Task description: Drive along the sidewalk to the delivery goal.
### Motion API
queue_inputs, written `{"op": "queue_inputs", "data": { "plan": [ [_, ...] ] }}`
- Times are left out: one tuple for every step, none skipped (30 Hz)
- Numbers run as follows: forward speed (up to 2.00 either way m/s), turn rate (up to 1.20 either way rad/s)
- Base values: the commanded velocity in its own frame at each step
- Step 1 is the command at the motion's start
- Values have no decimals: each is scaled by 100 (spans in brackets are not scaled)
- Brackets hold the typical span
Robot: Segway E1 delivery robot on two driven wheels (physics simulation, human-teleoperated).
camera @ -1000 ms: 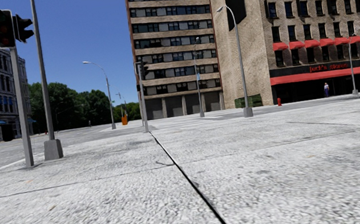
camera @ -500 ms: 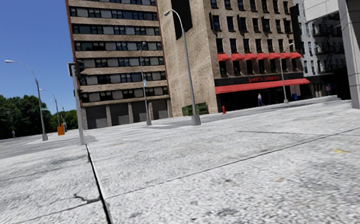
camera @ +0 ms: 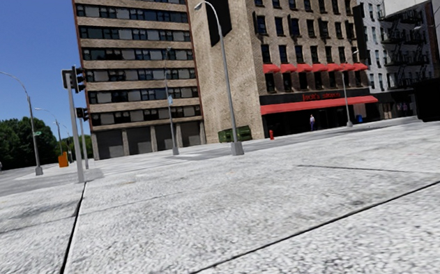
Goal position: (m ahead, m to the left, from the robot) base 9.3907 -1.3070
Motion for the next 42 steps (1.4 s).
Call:
{"op": "queue_inputs", "data": {
  "plan": [
    [200, -98],
    [200, -84],
    [200, -84],
    [200, -80],
    [200, -59],
    [200, -38],
    [200, -26],
    [200, -8],
    [200, -8],
    [200, -4],
    [200, -2],
    [200, -1],
    [200, -1],
    [200, -1],
    [200, 0],
    [200, 0],
    [200, 0],
    [200, 0],
    [200, 0],
    [200, 0],
    [200, 0],
    [200, 0],
    [200, 0],
    [200, 0],
    [200, 0],
    [200, 0],
    [200, 0],
    [200, 0],
    [200, 0],
    [200, 0],
    [200, 0],
    [200, 0],
    [200, 0],
    [200, 0],
    [200, 0],
    [200, 0],
    [200, 0],
    [200, 0],
    [200, 0],
    [200, 0],
    [200, 0],
    [200, 0]
  ]
}}
